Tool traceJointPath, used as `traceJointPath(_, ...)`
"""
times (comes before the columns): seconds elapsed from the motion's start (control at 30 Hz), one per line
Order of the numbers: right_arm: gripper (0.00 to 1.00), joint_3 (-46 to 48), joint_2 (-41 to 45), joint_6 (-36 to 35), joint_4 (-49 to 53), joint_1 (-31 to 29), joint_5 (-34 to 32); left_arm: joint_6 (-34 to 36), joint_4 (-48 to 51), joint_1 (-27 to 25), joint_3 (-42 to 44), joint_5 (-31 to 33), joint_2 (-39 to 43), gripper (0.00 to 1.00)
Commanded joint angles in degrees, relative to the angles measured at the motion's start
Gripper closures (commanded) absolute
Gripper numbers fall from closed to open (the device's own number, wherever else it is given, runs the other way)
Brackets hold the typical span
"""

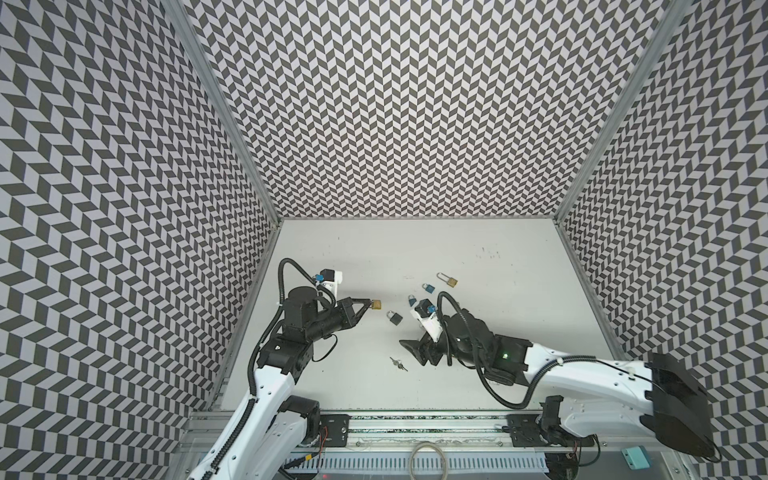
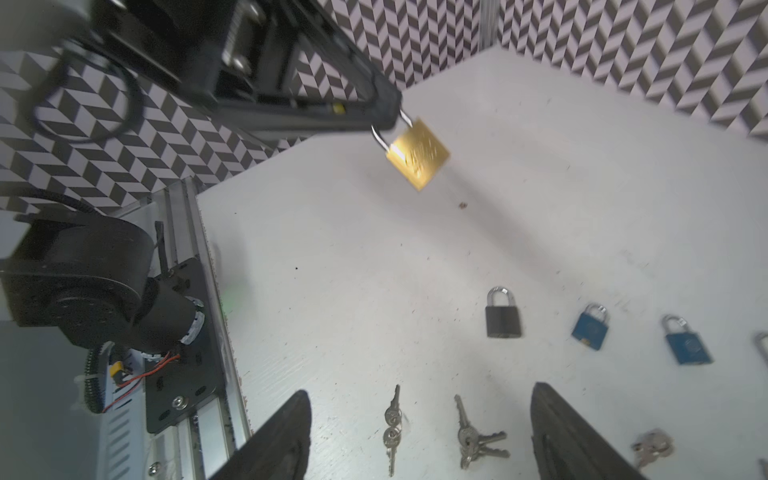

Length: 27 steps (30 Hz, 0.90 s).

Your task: Lock with the key

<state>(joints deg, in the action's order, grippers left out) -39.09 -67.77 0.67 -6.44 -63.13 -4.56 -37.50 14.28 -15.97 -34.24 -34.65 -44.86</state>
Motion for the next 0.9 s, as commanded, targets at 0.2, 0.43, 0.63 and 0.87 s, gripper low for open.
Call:
traceJointPath(0.2,0.19,1.9,10.2,-22.8,-0.5,0.0,-3.7,1.1,-11.0,-16.4,-7.7,-4.5,-7.1,1.00)
traceJointPath(0.43,0.25,1.7,14.8,-23.9,2.8,-1.0,-8.2,2.9,-12.5,-22.3,-11.4,-5.0,-11.8,1.00)
traceJointPath(0.63,0.41,0.7,13.7,-24.1,4.4,-0.9,-8.3,3.5,-12.4,-23.8,-12.4,-4.9,-13.1,1.00)
traceJointPath(0.87,0.45,0.5,14.0,-23.5,3.5,-0.9,-6.6,3.6,-12.4,-24.0,-11.9,-4.9,-13.5,1.00)
